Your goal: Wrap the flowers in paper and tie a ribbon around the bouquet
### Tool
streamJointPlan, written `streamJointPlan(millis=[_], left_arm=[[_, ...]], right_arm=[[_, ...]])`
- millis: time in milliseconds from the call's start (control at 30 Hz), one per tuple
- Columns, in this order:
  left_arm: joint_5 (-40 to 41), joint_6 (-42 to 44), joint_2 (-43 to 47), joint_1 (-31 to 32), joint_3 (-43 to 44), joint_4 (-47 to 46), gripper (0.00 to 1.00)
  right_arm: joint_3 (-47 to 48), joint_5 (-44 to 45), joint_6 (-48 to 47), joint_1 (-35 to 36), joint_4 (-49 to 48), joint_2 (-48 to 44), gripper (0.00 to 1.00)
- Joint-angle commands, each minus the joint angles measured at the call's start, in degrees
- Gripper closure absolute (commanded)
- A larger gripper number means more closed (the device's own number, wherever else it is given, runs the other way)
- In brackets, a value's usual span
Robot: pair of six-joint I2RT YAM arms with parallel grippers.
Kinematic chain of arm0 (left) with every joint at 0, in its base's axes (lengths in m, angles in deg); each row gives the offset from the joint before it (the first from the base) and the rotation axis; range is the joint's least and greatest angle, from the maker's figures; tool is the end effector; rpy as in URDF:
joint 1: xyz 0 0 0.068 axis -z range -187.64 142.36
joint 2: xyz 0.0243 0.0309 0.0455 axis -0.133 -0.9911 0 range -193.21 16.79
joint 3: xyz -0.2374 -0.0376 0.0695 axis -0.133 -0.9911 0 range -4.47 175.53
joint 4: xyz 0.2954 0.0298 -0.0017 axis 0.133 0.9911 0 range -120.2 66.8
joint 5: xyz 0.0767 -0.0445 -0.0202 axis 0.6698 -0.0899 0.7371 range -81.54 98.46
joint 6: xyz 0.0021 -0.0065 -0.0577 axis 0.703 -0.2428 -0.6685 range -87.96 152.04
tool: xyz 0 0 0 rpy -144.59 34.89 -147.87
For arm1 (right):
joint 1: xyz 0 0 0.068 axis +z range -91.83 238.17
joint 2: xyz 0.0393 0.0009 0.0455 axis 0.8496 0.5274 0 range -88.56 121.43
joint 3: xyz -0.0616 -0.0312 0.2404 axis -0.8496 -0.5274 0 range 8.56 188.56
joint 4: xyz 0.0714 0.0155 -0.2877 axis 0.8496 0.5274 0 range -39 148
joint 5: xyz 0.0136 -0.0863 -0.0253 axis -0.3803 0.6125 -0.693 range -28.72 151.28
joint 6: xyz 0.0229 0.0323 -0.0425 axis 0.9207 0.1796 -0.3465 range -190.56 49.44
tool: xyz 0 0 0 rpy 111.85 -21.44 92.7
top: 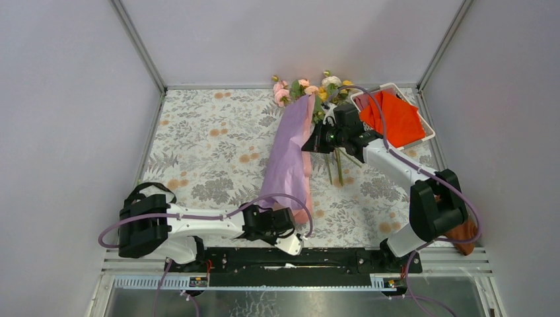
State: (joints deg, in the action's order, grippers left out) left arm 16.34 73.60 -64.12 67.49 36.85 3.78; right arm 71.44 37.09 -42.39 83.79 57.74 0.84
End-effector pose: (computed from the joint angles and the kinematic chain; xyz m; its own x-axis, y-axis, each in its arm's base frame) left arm 0.0748 -0.2600 0.1066 0.4444 0.8872 -0.1244 0.8722 -0.3967 0.2861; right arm 0.3449 0.1842 0.2200 -0.7681 0.1091 -0.6309 -0.3866 0.7065 0.5928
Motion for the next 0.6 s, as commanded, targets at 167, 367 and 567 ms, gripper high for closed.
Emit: streamJointPlan(millis=[167,367,567], left_arm=[[-18.6,0.4,10.5,-15.7,16.7,10.9,0.02],[-30.1,-4.5,16.3,-31.5,29.2,15.1,0.02],[-23.3,-16.4,19.1,-36.6,31.3,11.3,0.01]], right_arm=[[8.6,-0.6,-4.0,3.0,-0.2,1.9,1.0],[18.8,-0.1,-6.1,8.1,1.6,7.5,1.0],[26.8,-0.2,-8.8,11.7,4.4,11.1,1.0]])
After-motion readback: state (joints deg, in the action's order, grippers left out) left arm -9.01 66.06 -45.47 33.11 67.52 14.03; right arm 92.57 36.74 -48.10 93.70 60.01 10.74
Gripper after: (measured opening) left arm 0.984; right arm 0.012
